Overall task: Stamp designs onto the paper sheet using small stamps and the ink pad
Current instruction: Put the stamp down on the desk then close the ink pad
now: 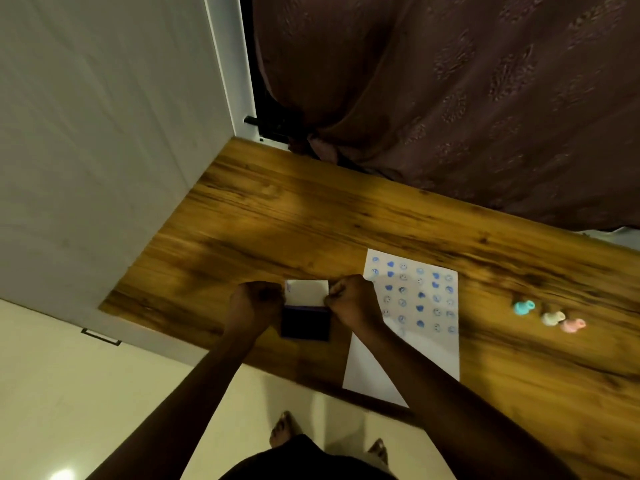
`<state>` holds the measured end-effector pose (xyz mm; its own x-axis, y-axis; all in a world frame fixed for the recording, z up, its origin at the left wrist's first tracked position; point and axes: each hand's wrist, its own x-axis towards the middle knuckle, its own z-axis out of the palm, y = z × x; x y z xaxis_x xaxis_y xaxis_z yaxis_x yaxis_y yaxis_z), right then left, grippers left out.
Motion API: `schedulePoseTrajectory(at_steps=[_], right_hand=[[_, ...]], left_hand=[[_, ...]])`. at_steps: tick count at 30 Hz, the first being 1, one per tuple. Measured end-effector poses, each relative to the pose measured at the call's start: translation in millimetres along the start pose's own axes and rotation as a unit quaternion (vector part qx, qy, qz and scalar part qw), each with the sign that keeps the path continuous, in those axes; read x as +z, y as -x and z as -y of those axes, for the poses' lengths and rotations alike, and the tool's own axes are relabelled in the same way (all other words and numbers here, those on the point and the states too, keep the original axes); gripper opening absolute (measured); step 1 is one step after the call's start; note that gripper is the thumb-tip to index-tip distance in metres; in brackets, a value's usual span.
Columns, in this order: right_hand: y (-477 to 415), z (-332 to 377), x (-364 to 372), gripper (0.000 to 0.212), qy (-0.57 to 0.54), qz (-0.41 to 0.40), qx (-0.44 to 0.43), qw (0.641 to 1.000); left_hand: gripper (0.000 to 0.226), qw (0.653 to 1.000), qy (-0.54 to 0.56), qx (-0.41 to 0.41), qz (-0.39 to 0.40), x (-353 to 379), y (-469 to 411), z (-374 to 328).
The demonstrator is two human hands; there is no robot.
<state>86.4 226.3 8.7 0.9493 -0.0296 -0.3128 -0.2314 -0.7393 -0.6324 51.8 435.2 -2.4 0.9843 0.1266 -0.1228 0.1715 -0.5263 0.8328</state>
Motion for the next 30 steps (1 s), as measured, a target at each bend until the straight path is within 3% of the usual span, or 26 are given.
schedulePoseTrajectory(at_steps=[12,19,30], right_hand=[[12.3,-8.9,5.2,0.015,-0.053,-0.039,0.012,0.998],[25.7,-15.0,2.0,0.024,-0.055,-0.041,-0.026,0.997],[42.5,-25.3,1.0,0.014,-0.048,-0.029,-0.069,0.996]], left_hand=[[0.037,0.998,0.053,-0.015,0.021,3.1,10.0,-2.5],[0.027,0.998,0.057,0.008,0.014,5.5,17.2,6.8],[0.027,0.996,0.091,-0.023,0.002,-4.1,46.7,-12.7]])
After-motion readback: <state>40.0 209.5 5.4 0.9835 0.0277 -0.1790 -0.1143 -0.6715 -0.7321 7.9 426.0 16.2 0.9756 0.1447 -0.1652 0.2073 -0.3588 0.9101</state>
